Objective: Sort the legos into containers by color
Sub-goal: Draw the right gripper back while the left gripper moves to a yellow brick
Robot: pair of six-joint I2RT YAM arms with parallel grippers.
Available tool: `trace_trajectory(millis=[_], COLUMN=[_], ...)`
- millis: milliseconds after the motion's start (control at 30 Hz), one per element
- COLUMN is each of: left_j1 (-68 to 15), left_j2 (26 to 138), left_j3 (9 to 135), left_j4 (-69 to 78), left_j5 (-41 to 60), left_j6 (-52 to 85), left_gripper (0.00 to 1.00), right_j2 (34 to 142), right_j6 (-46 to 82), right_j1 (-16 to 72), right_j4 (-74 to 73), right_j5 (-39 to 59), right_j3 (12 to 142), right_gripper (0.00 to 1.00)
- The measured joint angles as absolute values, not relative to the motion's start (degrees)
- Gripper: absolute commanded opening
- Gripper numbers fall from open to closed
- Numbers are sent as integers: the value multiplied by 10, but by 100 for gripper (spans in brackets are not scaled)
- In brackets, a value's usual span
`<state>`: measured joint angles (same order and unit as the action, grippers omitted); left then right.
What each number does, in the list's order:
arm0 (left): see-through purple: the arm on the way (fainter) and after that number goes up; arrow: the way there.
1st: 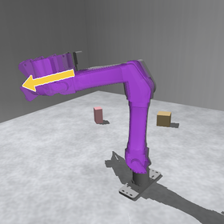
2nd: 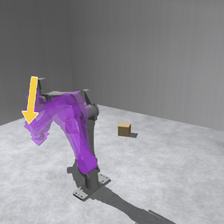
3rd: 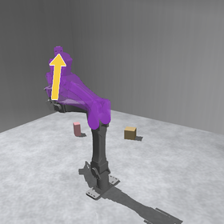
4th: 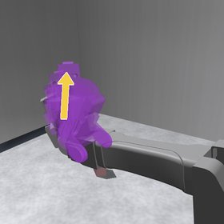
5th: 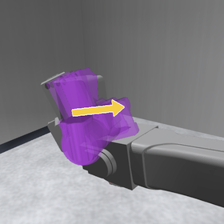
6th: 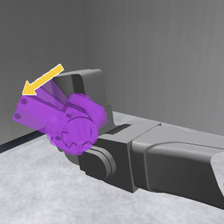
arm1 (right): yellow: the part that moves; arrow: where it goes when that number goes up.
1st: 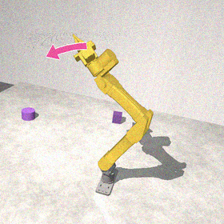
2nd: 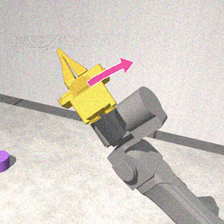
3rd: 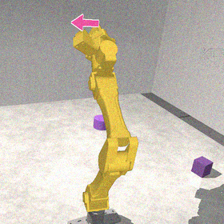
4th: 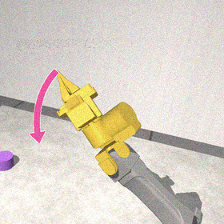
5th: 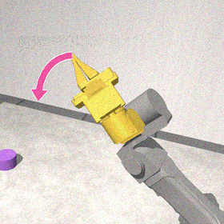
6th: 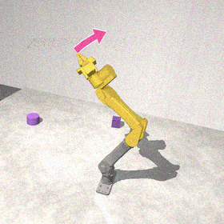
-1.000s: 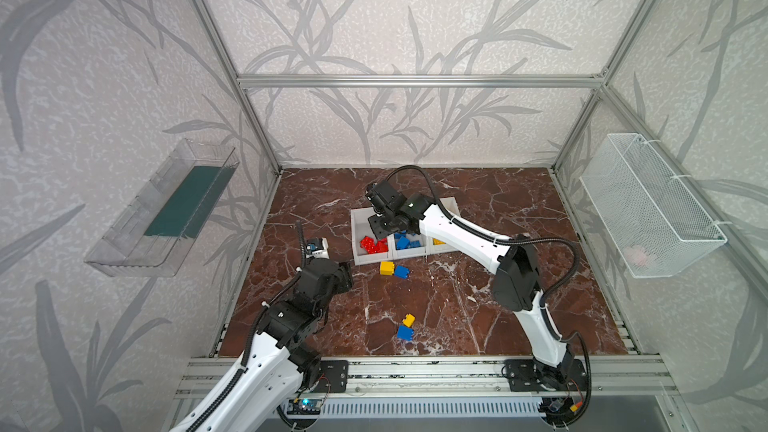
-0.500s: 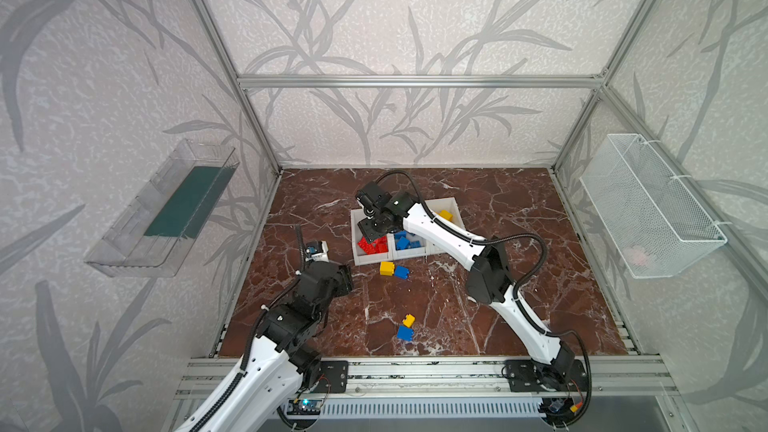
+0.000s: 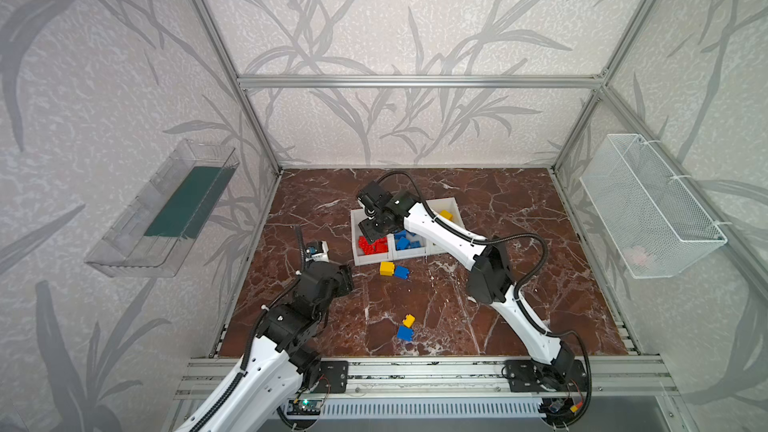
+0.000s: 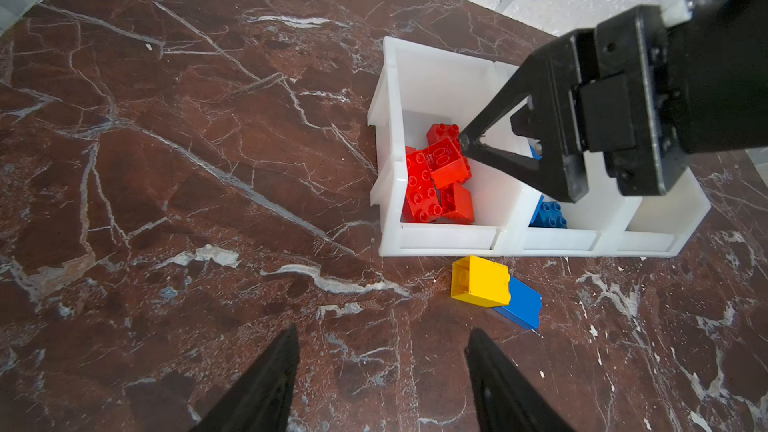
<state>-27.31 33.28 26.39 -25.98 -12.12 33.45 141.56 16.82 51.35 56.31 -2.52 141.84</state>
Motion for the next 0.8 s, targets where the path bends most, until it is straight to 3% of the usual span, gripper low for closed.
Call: trace_trajectory(millis=[167, 567, 800], left_j1=[-273, -273, -278], left_j2=[372, 543, 642], left_j3=[262, 269, 321], left_j4=[-242, -172, -158], left_j5=[-83, 21, 44], left_j6=[324, 288, 264], left_gripper=[68, 75, 78], right_j2=[1354, 943, 768], right_j6=[159, 229, 303], right_j1=[514, 469, 449], right_j4=[569, 442, 404], right_j5=[-31, -72, -115], right_j3=[1346, 816, 599], right_gripper=[65, 66, 67])
